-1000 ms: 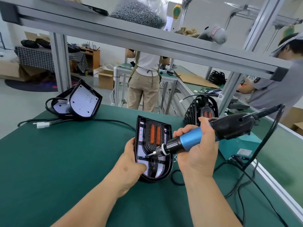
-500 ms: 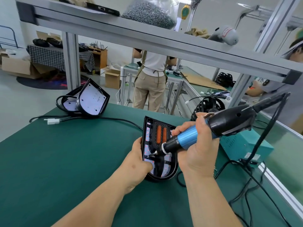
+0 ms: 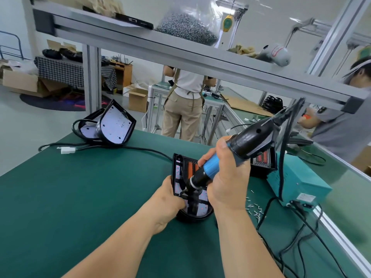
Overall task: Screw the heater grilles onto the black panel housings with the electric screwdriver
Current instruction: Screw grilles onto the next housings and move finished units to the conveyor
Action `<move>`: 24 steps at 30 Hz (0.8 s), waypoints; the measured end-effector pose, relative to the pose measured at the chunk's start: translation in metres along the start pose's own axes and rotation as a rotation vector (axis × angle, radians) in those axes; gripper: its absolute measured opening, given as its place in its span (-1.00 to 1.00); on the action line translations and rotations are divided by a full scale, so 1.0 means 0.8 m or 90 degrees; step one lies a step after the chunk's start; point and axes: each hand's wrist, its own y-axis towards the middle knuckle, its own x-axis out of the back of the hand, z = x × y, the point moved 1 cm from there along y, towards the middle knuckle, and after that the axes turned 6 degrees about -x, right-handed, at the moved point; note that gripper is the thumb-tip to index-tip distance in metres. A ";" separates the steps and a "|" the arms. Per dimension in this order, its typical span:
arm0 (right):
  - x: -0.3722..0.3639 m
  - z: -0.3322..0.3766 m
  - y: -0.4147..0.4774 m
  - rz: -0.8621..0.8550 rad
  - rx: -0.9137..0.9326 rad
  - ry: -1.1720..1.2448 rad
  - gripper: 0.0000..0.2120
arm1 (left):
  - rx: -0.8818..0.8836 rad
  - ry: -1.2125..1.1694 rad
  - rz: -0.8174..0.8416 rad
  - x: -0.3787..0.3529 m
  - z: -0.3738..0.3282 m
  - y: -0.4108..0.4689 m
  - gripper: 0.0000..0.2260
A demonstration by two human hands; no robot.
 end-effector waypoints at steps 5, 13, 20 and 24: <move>0.005 -0.004 -0.002 -0.020 0.009 0.006 -0.83 | 0.018 -0.007 -0.005 0.000 0.002 0.002 -0.50; 0.010 -0.002 -0.002 -0.036 0.016 -0.004 -0.88 | -0.003 -0.009 0.011 -0.001 0.000 -0.001 -0.47; 0.012 -0.004 -0.002 -0.035 0.033 -0.026 -0.92 | -0.021 -0.016 0.023 0.000 0.001 0.000 -0.46; 0.012 -0.004 -0.002 -0.024 0.035 -0.012 -0.91 | -0.034 -0.009 0.030 0.000 0.001 0.000 -0.45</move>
